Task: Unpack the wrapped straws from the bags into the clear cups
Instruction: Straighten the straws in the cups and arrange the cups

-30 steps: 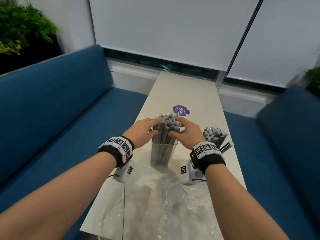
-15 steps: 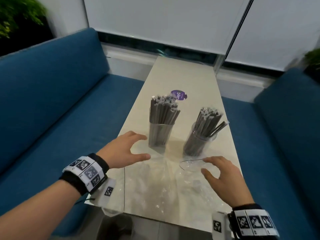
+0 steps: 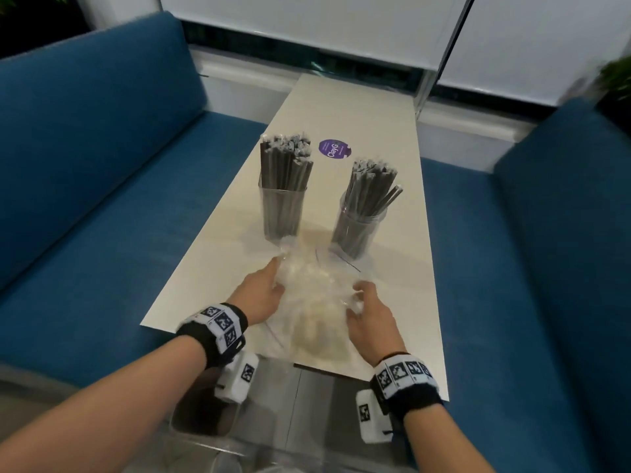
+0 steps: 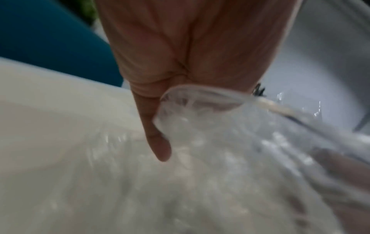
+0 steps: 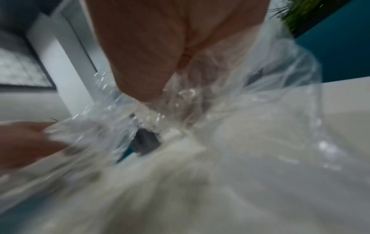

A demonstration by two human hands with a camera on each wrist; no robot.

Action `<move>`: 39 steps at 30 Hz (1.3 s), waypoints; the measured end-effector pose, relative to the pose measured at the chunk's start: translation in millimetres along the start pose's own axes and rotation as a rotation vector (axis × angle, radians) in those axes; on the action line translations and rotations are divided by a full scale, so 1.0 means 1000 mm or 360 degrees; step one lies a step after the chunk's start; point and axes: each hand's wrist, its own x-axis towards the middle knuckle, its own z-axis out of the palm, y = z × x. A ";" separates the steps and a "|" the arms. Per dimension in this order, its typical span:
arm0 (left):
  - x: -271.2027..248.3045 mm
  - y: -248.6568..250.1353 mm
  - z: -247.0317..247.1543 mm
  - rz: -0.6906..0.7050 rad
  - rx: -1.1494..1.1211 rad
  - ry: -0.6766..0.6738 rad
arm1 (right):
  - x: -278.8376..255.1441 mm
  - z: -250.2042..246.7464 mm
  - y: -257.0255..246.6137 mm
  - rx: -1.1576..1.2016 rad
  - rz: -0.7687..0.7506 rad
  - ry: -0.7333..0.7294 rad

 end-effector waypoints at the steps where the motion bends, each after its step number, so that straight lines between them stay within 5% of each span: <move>1: -0.009 0.017 -0.001 0.0028 -0.0305 -0.0035 | 0.001 -0.001 -0.013 0.0072 -0.0112 0.0044; 4: -0.041 0.064 0.000 0.0039 -0.1270 -0.0321 | 0.002 -0.004 -0.046 0.0004 -0.0413 -0.0009; 6: -0.050 0.077 0.003 0.0043 -0.1554 -0.0313 | -0.001 -0.015 -0.062 -0.0090 -0.0593 -0.0114; 13: -0.058 0.068 -0.008 -0.0182 -0.1325 0.0313 | -0.028 -0.058 -0.068 0.0411 -0.0882 -0.0629; 18: -0.064 0.063 -0.019 0.0003 -0.1677 0.0702 | -0.055 -0.062 -0.051 0.0326 -0.1297 -0.0343; 22: -0.073 0.063 -0.011 0.0022 -0.1530 0.0564 | -0.036 -0.043 -0.047 0.0196 -0.1504 0.0032; 24: -0.085 0.064 -0.005 -0.0024 -0.1534 0.0455 | -0.023 -0.041 -0.046 0.0529 -0.1319 0.0204; 27: -0.099 0.060 0.005 -0.0054 -0.1629 0.0320 | -0.015 -0.041 -0.051 0.0928 -0.0824 0.0107; 33: -0.135 0.046 0.009 -0.0083 -0.2102 0.0145 | -0.016 -0.017 -0.052 0.1774 -0.0407 -0.0823; 36: -0.160 0.036 0.012 0.0003 -0.1467 0.0120 | -0.023 -0.005 -0.058 0.1856 -0.0326 -0.0841; 39: -0.182 0.016 0.023 -0.0044 -0.0883 0.0445 | -0.028 0.008 -0.079 0.1486 -0.0345 -0.0571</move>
